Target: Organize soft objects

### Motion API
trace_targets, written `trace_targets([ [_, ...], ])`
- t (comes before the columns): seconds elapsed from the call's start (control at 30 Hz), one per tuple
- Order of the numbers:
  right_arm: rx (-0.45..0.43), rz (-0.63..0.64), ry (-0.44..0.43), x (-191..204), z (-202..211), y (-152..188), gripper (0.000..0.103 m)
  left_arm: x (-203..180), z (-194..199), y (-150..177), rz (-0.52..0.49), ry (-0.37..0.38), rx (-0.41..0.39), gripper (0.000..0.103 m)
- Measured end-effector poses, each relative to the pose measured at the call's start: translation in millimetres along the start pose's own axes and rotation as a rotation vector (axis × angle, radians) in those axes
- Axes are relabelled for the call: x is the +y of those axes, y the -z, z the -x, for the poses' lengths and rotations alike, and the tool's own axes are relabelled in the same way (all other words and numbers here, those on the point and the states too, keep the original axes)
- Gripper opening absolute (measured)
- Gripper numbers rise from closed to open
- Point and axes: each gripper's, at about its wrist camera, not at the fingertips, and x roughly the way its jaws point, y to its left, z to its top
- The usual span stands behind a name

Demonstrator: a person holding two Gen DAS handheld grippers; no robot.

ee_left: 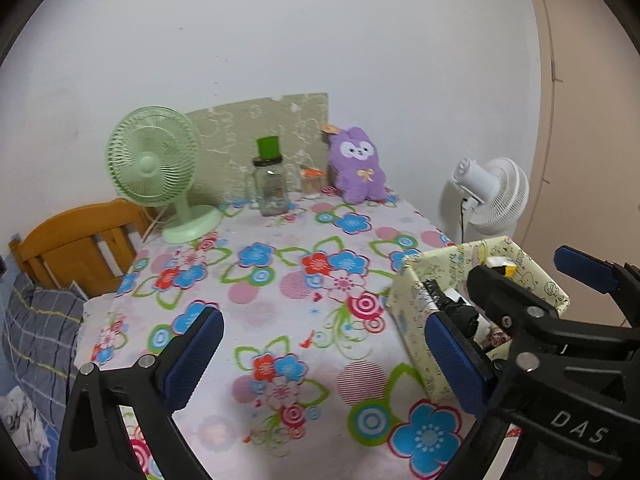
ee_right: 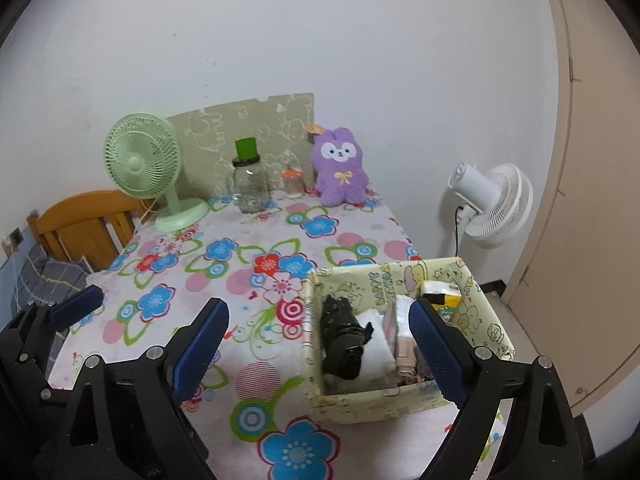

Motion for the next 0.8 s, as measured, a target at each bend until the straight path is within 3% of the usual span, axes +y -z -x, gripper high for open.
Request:
trace_targets([
  [0.8,-0.116,0.006,-0.017,28.9,62.2,5.5,0.099,67.3,76.6,21.7,0.132,-0.105,-0.124,0.103],
])
